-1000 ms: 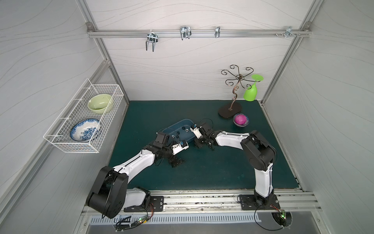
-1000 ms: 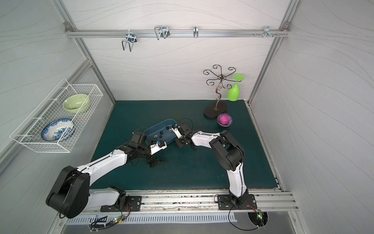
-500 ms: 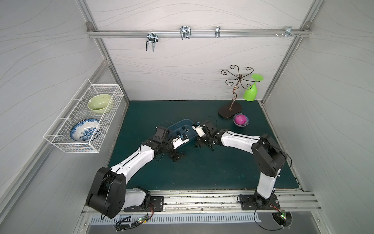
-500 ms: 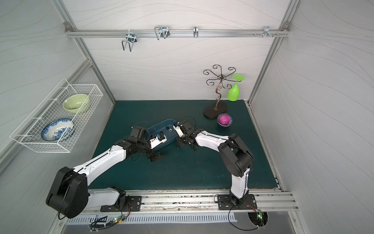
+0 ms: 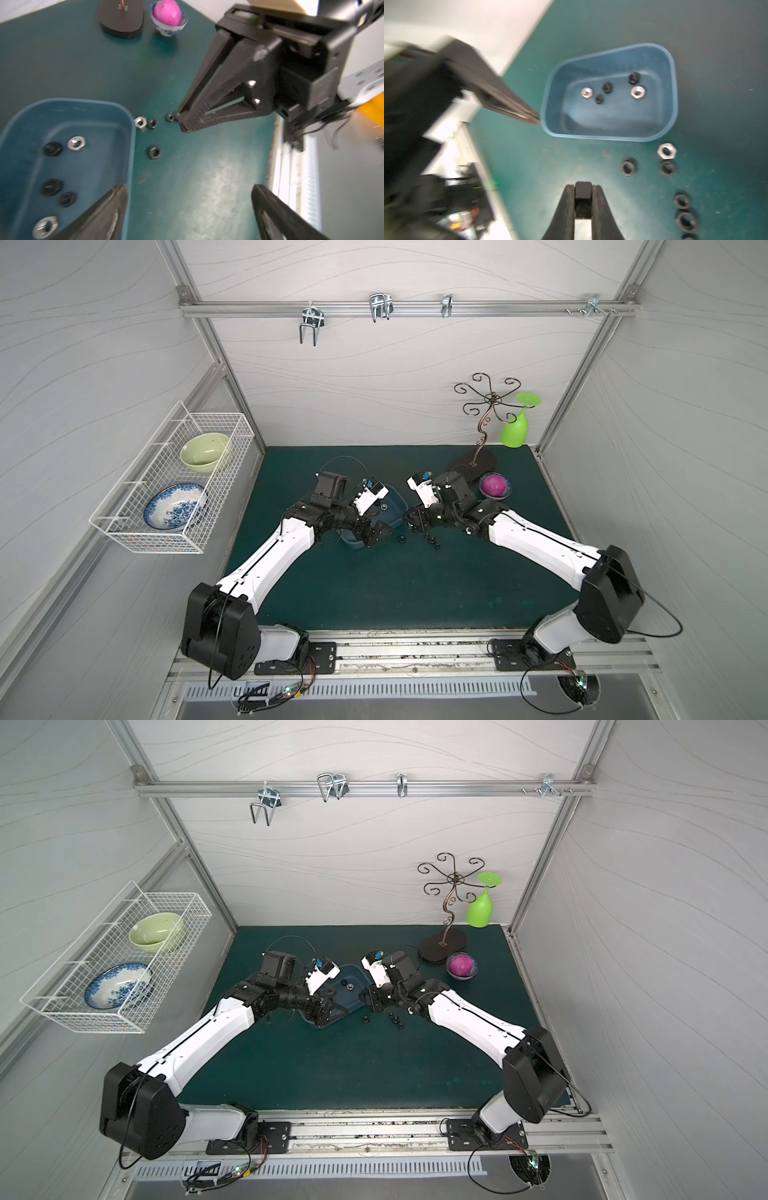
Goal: Put the nuts on the desktop into the storage box
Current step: Pick up the nut from the center of the board, then place the nut in the storage box.
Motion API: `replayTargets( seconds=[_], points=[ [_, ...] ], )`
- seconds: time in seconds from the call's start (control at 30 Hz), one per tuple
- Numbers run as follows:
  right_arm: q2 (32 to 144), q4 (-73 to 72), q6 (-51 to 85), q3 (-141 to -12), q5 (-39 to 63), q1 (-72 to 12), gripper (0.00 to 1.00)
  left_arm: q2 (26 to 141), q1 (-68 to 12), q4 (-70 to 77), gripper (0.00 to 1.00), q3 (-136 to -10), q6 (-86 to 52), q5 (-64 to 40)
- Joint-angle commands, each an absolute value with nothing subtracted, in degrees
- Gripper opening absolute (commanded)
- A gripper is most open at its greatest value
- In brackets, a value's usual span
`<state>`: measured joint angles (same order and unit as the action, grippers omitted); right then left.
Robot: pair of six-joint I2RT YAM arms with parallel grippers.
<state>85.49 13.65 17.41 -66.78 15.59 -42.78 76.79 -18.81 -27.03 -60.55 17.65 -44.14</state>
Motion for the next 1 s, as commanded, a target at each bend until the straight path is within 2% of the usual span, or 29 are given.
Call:
replayTargets(
  seconds=[0.0, 0.3, 0.47, 0.67, 0.87, 0.97],
  points=[
    [81.03, 10.34, 23.58, -65.30, 22.89, -41.57, 0.06, 77.70, -17.48, -26.73, 0.94, -64.38, 9.72, -53.43],
    [77.51, 1.96, 35.14, -63.88, 31.37, -39.73, 0.04, 78.05, -16.35, -24.18, 0.86, -66.53, 2.96, -63.05],
    [78.84, 1.83, 40.19, -66.09, 34.79, -39.22, 0.03, 77.96, -16.17, -30.43, 0.92, -68.68, 20.30, -57.47],
    [81.02, 5.44, 45.36, -68.87, 37.33, -38.67, 0.02, 79.13, -15.46, -30.99, 0.94, -70.78, 39.96, -51.73],
    [83.55, 4.22, 52.88, -69.08, 38.52, -38.58, 0.00, 81.03, -16.16, -31.51, 0.93, -71.80, 46.30, -51.30],
    [84.40, 5.00, 53.69, -68.98, 37.43, -38.78, 0.00, 80.60, -16.50, -30.54, 0.93, -71.05, 45.17, -52.03]
  ],
)
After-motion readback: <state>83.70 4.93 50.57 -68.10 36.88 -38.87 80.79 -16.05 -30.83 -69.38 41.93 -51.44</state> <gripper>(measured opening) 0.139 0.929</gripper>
